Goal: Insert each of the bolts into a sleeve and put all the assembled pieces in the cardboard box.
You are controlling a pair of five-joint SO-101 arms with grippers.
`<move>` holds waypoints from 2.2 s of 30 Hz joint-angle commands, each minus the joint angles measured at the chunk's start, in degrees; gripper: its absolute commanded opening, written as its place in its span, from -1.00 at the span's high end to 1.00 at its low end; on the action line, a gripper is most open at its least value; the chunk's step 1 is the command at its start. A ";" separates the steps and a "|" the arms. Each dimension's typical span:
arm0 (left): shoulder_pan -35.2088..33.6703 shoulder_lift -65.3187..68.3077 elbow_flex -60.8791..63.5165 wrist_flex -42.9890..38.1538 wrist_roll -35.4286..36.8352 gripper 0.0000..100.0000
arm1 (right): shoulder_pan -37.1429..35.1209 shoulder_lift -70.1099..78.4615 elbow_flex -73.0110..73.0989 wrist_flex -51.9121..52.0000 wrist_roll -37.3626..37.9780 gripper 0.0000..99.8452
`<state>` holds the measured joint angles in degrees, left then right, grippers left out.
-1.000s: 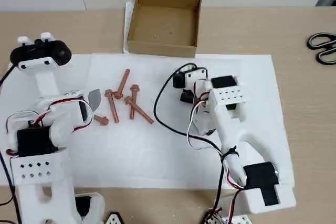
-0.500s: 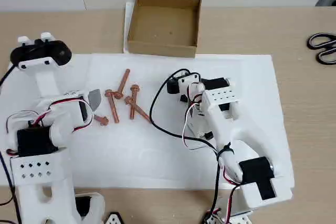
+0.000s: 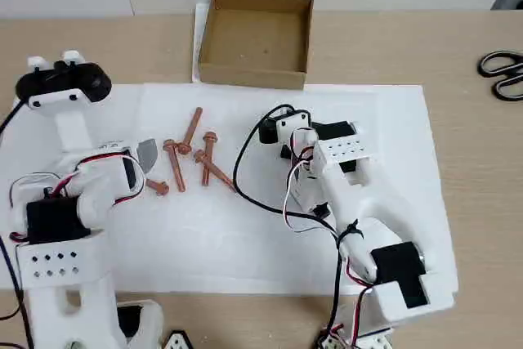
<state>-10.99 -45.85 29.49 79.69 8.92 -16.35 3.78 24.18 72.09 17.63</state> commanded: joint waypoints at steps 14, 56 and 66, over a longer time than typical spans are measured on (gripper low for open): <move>-0.18 0.35 2.07 -2.02 -2.02 0.51 | -0.31 0.31 -11.43 10.86 0.18 0.99; 1.67 73.32 -42.95 4.31 6.42 0.51 | 2.77 -12.09 -20.22 21.41 0.09 0.99; 2.29 82.55 -48.13 4.48 8.35 0.68 | 3.03 -12.18 -20.22 21.41 0.09 0.99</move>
<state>-8.79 35.74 -16.40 84.79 16.48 -13.80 -5.45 6.77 93.63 17.63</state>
